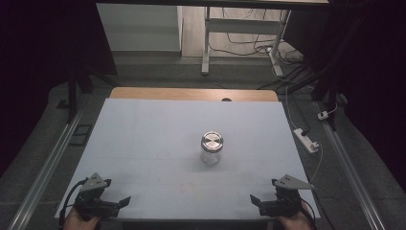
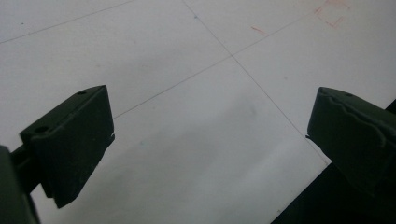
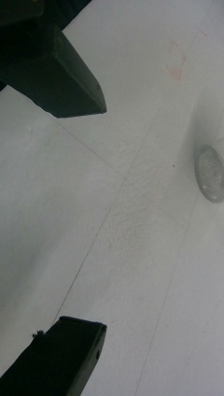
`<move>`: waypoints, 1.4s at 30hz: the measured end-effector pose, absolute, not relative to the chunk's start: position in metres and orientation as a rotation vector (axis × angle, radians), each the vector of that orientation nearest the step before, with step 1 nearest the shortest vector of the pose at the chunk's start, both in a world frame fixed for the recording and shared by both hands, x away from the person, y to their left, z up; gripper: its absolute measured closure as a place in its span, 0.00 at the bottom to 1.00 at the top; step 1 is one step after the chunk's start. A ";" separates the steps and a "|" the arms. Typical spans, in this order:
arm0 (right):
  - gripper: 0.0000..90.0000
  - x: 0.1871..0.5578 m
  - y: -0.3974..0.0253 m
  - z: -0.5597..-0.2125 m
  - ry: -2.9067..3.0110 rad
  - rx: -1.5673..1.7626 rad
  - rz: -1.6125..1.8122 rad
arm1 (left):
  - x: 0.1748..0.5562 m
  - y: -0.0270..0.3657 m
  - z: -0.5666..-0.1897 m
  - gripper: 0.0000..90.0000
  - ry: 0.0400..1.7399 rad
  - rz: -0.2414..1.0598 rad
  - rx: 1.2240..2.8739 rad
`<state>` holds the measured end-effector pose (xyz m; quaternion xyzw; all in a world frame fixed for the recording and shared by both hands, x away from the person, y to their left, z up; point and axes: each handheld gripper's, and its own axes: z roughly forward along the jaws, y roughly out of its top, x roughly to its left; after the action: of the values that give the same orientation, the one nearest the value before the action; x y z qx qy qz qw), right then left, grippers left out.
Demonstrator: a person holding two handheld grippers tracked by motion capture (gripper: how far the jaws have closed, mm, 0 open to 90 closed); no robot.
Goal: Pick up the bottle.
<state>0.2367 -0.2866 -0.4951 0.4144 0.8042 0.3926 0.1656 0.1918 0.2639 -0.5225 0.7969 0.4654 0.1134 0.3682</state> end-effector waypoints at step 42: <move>0.00 0.245 -0.257 -0.481 2.328 0.929 1.221 | 0.191 0.263 -0.522 0.02 1.166 0.286 2.056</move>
<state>0.2450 -0.2571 -0.4807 0.3281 0.8219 0.4311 0.1759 0.1906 0.2630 -0.5217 0.8019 0.4548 0.1114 0.3711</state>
